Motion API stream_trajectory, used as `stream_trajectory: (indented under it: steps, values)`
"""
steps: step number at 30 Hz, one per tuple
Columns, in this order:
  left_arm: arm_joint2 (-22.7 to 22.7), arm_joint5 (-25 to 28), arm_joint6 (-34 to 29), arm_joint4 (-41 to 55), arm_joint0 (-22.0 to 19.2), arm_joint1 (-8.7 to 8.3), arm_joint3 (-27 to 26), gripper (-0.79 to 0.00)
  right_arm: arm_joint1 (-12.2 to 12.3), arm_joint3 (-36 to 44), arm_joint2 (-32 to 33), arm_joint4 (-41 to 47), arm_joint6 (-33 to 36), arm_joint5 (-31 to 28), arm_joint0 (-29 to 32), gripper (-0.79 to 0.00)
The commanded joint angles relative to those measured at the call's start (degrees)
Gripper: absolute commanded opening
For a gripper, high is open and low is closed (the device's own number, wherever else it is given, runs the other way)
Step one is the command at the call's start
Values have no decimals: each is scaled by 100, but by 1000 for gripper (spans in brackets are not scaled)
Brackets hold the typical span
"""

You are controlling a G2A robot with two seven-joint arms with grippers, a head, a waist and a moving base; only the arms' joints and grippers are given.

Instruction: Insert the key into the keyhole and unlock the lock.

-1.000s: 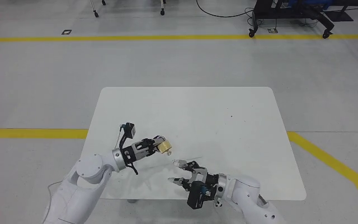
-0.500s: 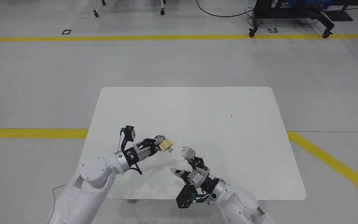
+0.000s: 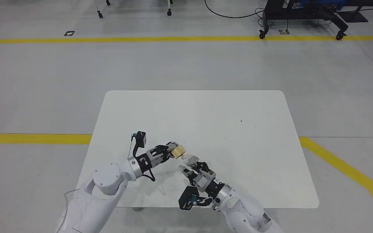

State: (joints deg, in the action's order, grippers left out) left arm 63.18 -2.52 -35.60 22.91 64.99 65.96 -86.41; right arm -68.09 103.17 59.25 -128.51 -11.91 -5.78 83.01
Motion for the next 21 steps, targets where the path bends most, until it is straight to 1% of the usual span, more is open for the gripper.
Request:
stream_trajectory:
  steps: [1,3,8,14,15,16,21]
  values:
    - [-11,-45,-38,-78,-22,0,8,-785,-5,-4,-2,-20,50,31,0,-471]
    - [-14,-56,-67,-115,-36,2,11,-785,-12,-15,-16,-52,109,37,-13,-483]
    - [-9,-64,-109,-191,-44,6,15,-785,-41,-84,-86,-86,275,7,-100,-551]
    - [-26,-54,-190,-269,-48,13,54,-785,-82,-158,-171,-117,474,46,-193,-693]
    - [-33,-47,-198,-271,-50,16,60,-785,-89,-166,-184,-115,493,48,-208,-727]
    - [-35,-39,-204,-283,-56,18,67,-785,-95,-175,-193,-92,498,45,-218,-785]
    - [-1,29,-183,-276,-62,27,85,-785,-110,-238,-129,305,325,-107,-262,-785]
